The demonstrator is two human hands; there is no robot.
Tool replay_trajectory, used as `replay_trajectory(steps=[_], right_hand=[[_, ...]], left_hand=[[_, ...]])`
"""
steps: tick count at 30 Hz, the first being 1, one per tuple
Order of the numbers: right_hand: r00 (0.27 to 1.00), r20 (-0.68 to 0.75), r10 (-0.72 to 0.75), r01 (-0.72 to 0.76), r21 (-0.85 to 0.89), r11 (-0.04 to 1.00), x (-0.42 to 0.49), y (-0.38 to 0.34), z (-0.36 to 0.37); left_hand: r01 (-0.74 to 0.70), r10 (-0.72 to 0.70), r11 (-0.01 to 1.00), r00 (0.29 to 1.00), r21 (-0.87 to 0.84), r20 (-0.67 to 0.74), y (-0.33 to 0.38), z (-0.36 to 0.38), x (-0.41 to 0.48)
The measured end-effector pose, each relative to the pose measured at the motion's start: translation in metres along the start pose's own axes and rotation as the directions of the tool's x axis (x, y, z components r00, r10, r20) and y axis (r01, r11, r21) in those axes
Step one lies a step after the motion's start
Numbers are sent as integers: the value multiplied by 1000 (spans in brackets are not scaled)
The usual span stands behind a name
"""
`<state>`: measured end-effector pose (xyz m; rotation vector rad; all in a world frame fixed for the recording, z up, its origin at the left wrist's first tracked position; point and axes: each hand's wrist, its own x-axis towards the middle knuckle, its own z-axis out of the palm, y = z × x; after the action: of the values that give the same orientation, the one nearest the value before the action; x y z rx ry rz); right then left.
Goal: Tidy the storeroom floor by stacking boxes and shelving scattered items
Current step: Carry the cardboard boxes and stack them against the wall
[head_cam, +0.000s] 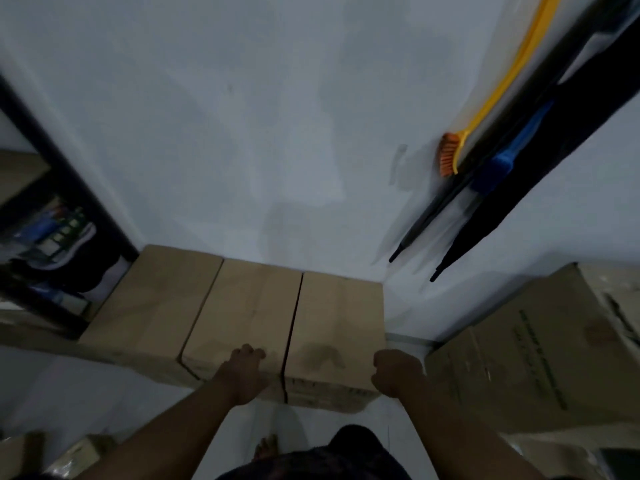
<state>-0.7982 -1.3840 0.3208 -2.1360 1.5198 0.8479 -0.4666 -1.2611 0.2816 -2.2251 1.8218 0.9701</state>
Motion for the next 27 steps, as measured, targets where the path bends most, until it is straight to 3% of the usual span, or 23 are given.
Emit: replay_trajectory(steps=[4, 8, 14, 18, 23, 27], right_hand=[[997, -55, -46, 39, -116, 992, -6, 6, -13], [988, -64, -137, 112, -306, 945, -14, 1, -26], [948, -63, -313, 279, -312, 908, -28, -11, -5], [884, -95, -458, 390, -388, 835, -44, -28, 29], [818, 56, -572, 524, -482, 702, -74, -76, 60], [691, 140, -709, 675, -476, 564, -101, -127, 82]], left_hand=[[79, -88, 993, 990, -88, -107, -5, -8, -18], [225, -270, 946, 946, -235, -181, -9, 3, -48], [347, -490, 819, 838, -456, -242, 1, 60, -131], [413, -622, 723, 738, -554, -261, 13, 124, -200], [502, -757, 579, 623, -642, -196, 33, 191, -301], [570, -892, 368, 440, -734, -105, 36, 249, -381]])
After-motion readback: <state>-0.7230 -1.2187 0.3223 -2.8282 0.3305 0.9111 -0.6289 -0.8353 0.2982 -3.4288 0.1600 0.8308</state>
